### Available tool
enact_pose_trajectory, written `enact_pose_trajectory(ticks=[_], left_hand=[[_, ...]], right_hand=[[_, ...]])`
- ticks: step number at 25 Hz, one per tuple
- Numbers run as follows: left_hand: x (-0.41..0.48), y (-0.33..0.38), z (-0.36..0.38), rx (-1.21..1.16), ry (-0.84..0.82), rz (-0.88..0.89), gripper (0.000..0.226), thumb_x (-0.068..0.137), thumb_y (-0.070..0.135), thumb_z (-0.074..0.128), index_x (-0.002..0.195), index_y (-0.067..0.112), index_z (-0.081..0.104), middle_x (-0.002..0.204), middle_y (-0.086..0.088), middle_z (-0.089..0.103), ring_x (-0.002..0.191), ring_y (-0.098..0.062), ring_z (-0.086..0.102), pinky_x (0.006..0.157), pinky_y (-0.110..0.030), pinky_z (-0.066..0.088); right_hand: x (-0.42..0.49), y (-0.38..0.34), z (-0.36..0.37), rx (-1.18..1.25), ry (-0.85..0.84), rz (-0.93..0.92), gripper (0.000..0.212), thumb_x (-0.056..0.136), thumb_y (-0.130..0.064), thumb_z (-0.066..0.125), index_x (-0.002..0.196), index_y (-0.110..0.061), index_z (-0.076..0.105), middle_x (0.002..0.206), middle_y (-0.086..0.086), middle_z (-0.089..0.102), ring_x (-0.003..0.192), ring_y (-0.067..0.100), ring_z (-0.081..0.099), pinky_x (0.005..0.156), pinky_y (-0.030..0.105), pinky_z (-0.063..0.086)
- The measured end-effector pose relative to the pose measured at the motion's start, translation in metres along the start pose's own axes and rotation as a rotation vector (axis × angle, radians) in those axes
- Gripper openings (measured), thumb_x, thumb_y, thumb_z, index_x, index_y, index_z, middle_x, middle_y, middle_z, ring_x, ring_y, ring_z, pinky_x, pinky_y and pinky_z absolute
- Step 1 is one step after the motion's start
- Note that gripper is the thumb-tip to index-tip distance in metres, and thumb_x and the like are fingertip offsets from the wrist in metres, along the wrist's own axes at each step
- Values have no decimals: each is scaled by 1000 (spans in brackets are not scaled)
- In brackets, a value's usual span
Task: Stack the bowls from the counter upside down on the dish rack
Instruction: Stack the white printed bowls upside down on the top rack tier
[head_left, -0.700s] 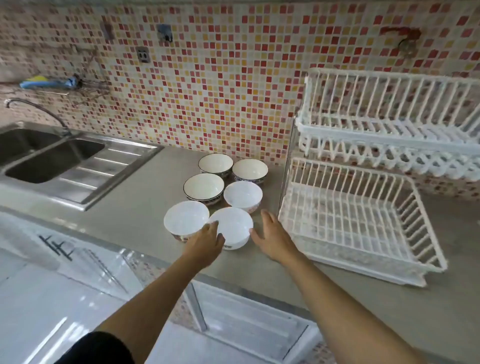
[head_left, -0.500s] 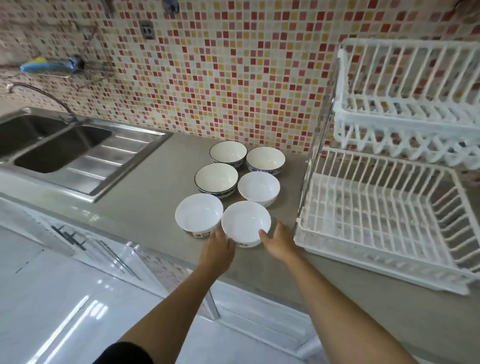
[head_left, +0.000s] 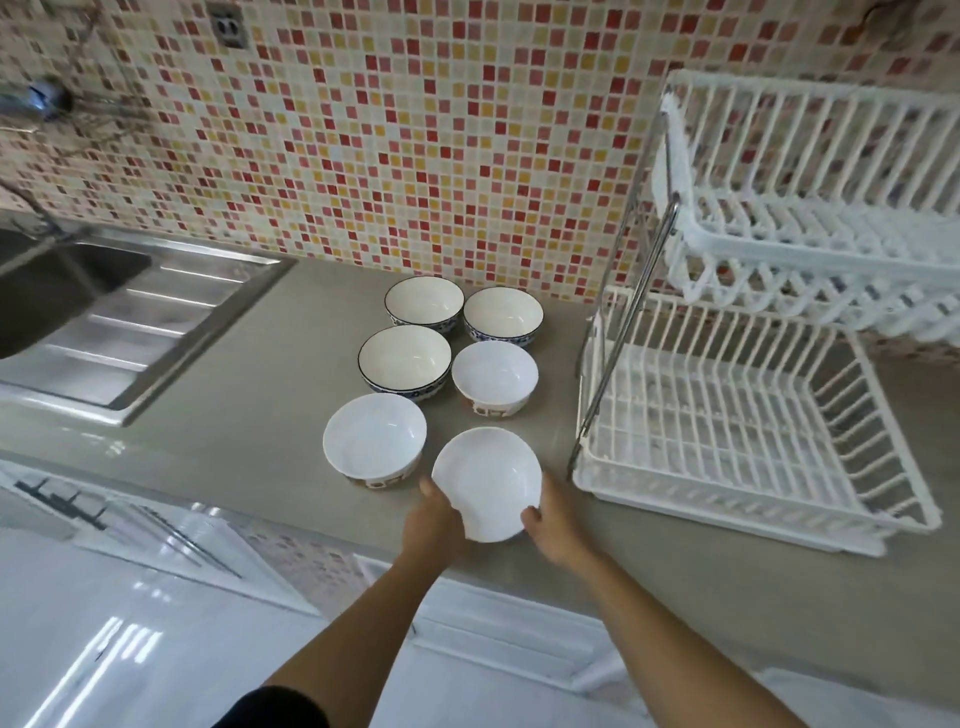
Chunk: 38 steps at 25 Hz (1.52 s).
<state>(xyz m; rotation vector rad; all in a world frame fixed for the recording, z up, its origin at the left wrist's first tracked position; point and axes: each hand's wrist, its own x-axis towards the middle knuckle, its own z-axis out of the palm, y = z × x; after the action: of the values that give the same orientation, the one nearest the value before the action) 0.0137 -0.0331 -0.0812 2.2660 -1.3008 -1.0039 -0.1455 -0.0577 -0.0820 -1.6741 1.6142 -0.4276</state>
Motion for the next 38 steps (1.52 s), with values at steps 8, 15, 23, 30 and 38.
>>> enact_pose_trajectory(ticks=[8,15,23,30,38], left_hand=[[-31,34,-56,-62,237,432,45,99,22,36,143,16,31,132,-14,56,115,-36,56,93,-41,45],[-95,111,-138,-610,309,878,39,85,45,36,122,55,28,130,21,41,118,-10,47,96,-27,37],[-136,241,-188,-680,81,1262,27,74,60,39,100,60,31,120,15,50,110,9,54,90,-10,47],[-130,370,-182,-99,61,1223,86,71,60,67,135,31,16,140,-4,48,109,-20,61,96,-37,51],[-67,440,-123,209,-195,943,101,63,34,85,142,26,22,132,-9,49,110,-25,56,96,-37,50]], right_hand=[[-50,-43,-38,-76,304,-366,51,95,-11,42,144,-18,30,151,-1,34,127,19,48,100,19,35],[-87,-156,-120,299,747,-629,38,91,-45,40,115,-16,48,129,-23,50,97,-26,51,74,-4,39],[-111,-179,-265,249,813,-905,49,85,-57,50,130,-47,34,148,-3,35,136,20,39,106,48,40],[-98,-129,-397,138,618,-683,67,76,-49,64,136,-39,34,146,0,40,126,15,48,100,34,48],[-15,-89,-446,-277,387,-392,104,65,-55,75,147,-27,18,154,2,28,134,25,40,108,44,38]])
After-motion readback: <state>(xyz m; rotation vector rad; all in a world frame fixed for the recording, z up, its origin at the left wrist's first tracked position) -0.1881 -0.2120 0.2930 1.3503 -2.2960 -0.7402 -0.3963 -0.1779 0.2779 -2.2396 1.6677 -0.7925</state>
